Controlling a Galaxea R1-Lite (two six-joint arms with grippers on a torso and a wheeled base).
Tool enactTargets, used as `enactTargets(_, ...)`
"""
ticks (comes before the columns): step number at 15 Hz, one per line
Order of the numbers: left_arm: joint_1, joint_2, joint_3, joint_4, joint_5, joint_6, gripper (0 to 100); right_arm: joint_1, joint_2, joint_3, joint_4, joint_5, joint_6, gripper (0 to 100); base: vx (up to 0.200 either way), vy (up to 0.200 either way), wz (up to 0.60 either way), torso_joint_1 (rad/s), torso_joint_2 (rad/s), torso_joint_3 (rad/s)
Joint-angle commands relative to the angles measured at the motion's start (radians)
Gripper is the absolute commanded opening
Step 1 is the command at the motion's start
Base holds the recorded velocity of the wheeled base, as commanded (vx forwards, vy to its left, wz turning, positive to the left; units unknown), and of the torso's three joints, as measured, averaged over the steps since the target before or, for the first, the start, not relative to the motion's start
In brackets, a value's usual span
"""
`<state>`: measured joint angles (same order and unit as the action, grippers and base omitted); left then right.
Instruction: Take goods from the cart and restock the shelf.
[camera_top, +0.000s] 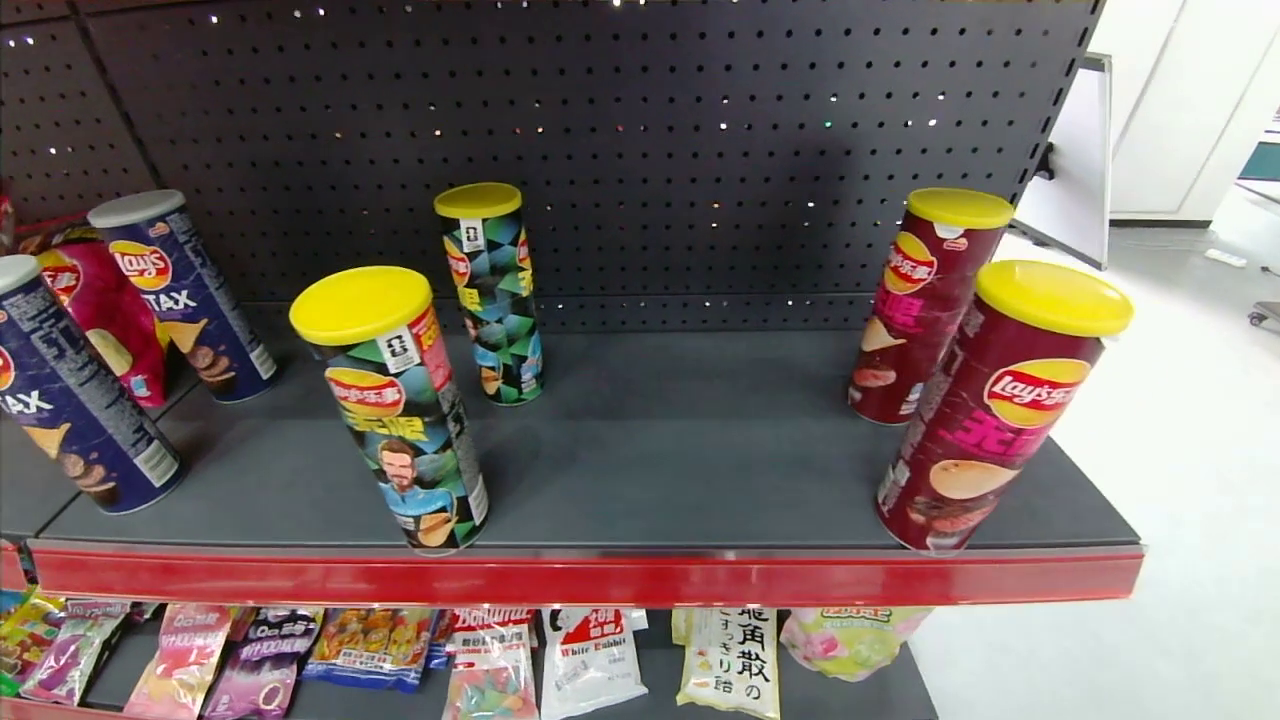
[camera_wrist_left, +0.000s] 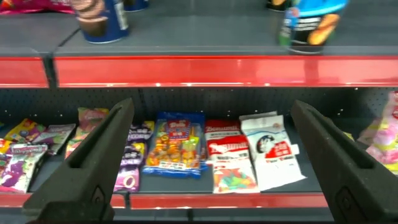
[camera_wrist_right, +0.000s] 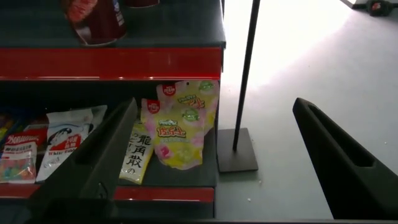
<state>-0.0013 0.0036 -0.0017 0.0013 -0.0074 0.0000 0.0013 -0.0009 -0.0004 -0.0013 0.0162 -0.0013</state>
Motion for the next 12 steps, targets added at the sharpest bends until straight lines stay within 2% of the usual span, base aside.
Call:
enactTargets(1,0.000,-0.001,0.002,0.000,0.000,0.000,100,0.000,0.001,0.000,0.000,0.002,0.000,100,0.000,0.200,0.00,0.002,0.00,-0.002)
enactTargets(12,0.000,-0.001,0.002,0.000,0.000,0.000,100,0.000,0.001,0.000,-0.002,0.005,-0.002,100,0.000,0.200,0.00,0.001,0.00,0.002)
